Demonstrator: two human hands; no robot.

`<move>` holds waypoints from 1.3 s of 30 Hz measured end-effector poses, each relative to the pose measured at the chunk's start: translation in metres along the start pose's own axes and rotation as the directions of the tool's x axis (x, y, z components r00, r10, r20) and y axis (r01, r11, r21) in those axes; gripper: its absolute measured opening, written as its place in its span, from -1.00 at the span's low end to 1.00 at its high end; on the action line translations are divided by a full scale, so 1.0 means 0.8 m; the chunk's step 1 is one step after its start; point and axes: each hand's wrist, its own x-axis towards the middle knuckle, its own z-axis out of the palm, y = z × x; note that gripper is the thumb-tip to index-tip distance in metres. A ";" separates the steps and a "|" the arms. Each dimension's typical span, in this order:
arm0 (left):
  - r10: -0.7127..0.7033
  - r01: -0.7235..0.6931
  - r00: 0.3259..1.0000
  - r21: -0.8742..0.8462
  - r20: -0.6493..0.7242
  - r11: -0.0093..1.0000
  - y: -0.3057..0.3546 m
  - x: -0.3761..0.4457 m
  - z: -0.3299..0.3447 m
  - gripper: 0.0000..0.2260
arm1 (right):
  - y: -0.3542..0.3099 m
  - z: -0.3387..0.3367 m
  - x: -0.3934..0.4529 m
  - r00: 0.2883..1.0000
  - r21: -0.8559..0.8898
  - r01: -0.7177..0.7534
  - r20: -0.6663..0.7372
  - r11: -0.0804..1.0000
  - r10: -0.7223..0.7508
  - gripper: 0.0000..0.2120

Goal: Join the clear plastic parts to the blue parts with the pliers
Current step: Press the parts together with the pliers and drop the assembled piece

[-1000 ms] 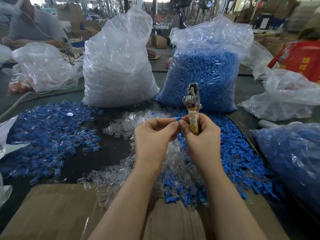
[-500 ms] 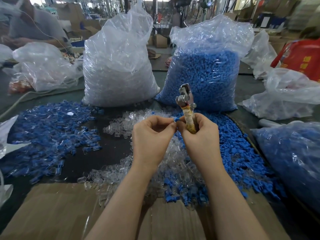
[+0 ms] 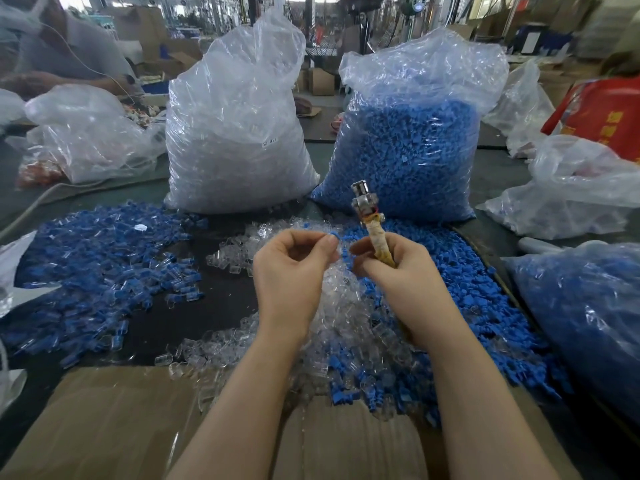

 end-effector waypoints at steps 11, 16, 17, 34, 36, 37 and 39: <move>0.026 -0.025 1.000 -0.133 0.000 0.991 0.004 0.005 -0.005 -0.91 | 0.008 -0.013 -0.002 0.973 -0.189 0.004 0.229 0.982 0.041 -0.93; 0.073 -0.070 0.997 -0.099 0.025 0.993 0.005 0.004 -0.006 -0.90 | 0.004 -0.013 -0.004 0.960 -0.193 0.014 0.276 0.981 0.040 -0.81; 0.079 -0.076 0.996 -0.095 0.033 0.993 0.005 0.004 -0.006 -0.90 | 0.004 -0.013 -0.005 0.958 -0.187 0.011 0.284 0.982 0.044 -0.79; 0.013 -0.003 0.997 -0.139 0.071 0.990 0.010 0.004 -0.008 -0.93 | 0.011 -0.011 -0.003 0.961 -0.287 0.072 0.276 0.955 0.011 -0.85; -0.053 0.068 0.994 -0.162 0.093 0.984 0.010 0.006 -0.009 -0.95 | 0.012 -0.011 -0.002 0.967 -0.285 0.070 0.256 0.956 0.005 -0.92; -0.106 0.122 0.990 -0.189 0.095 0.974 0.010 0.008 -0.011 -0.96 | 0.012 -0.011 -0.001 0.973 -0.296 0.070 0.232 0.953 0.000 -0.93; -0.262 0.268 0.963 -0.293 0.058 0.918 0.007 0.015 -0.021 -0.96 | 0.015 -0.014 0.001 0.985 -0.329 0.056 0.173 0.943 0.002 -0.92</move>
